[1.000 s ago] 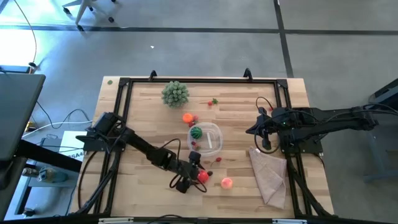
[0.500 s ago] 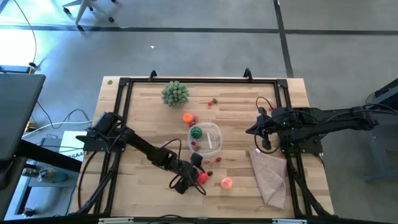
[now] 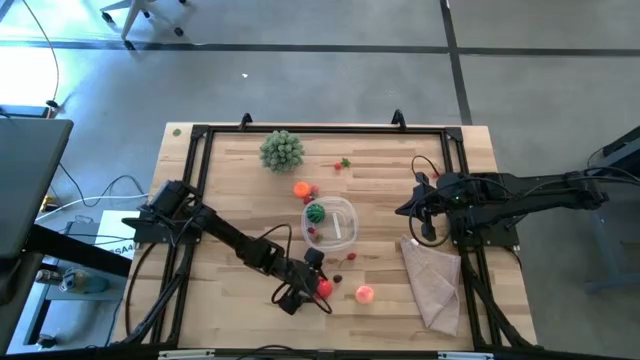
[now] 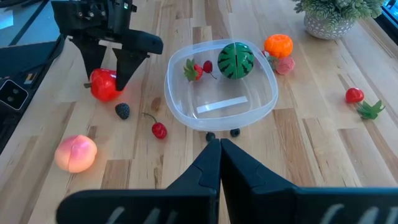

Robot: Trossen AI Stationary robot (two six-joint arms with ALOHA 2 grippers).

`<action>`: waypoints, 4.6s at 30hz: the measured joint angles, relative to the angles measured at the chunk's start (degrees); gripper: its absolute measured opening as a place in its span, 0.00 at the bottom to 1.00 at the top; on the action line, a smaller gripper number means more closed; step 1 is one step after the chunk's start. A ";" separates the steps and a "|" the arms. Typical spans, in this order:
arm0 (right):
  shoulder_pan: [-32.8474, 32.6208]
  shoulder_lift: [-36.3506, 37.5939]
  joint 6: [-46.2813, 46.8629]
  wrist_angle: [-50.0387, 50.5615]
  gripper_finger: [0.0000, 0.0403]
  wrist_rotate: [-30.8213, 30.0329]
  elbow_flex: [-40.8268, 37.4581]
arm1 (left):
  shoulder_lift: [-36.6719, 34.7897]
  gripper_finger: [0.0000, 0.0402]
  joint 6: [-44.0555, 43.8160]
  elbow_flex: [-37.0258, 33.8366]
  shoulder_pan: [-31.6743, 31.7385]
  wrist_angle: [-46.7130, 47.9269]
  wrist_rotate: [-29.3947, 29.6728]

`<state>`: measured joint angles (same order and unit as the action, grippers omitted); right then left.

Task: Pick and placing Produce into tupperware
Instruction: Put the apple into the transparent container

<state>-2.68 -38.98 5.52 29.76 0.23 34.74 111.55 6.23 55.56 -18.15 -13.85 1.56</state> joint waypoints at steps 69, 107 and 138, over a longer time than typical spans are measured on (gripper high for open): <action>0.00 0.01 0.00 0.01 0.00 0.00 0.02 | 5.73 0.65 2.48 5.23 0.15 0.38 0.15; 0.00 0.01 0.00 0.00 0.00 0.00 0.02 | 5.70 0.68 2.29 5.23 0.15 0.51 0.33; 0.00 0.01 -0.01 0.04 0.00 0.00 0.02 | -1.05 0.67 5.87 24.31 1.01 29.06 9.86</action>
<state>-2.68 -38.97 5.51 29.80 0.23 34.76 110.49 12.09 79.87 -17.14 15.21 11.42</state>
